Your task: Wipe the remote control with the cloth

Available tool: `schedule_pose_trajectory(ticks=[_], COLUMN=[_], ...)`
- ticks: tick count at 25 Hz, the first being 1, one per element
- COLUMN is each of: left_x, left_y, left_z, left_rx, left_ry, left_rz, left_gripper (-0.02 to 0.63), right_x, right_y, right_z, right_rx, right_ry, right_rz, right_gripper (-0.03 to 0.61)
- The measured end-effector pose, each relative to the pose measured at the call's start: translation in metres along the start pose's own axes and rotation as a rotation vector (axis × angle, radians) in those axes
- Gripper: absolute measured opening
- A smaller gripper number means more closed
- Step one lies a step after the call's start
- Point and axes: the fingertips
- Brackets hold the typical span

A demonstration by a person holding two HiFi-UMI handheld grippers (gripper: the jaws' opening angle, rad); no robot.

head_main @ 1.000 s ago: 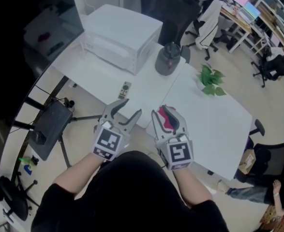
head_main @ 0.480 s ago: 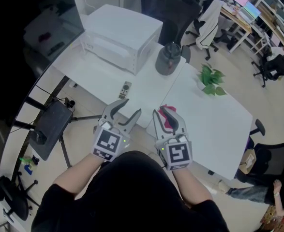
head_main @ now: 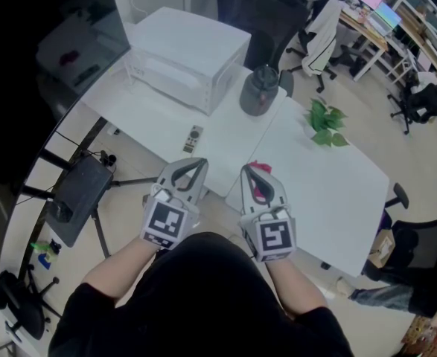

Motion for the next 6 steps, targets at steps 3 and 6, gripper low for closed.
schedule_pose_trajectory(ticks=[3,6], left_x=[0.0006,0.0005], left_y=[-0.0015,-0.0022], left_z=[-0.0006,-0.0006], left_rx=[-0.002,-0.001], left_ry=[-0.002,-0.002], left_rz=[-0.002,-0.005], left_gripper=[0.000,0.000], right_x=[0.0002,-0.0002], right_y=[-0.0009,-0.0027], right_z=[-0.0009,-0.0018], right_rx=[0.001,-0.005], right_ry=[0.002,0.002], right_rz=[0.003,-0.001], right_gripper=[0.009,0.009])
Point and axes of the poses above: the fingertips, and each gripper's own axes: z backward along the fingers, x to its right, y out of its top, and after that the axes turned 3 degrees about -z, right-handed
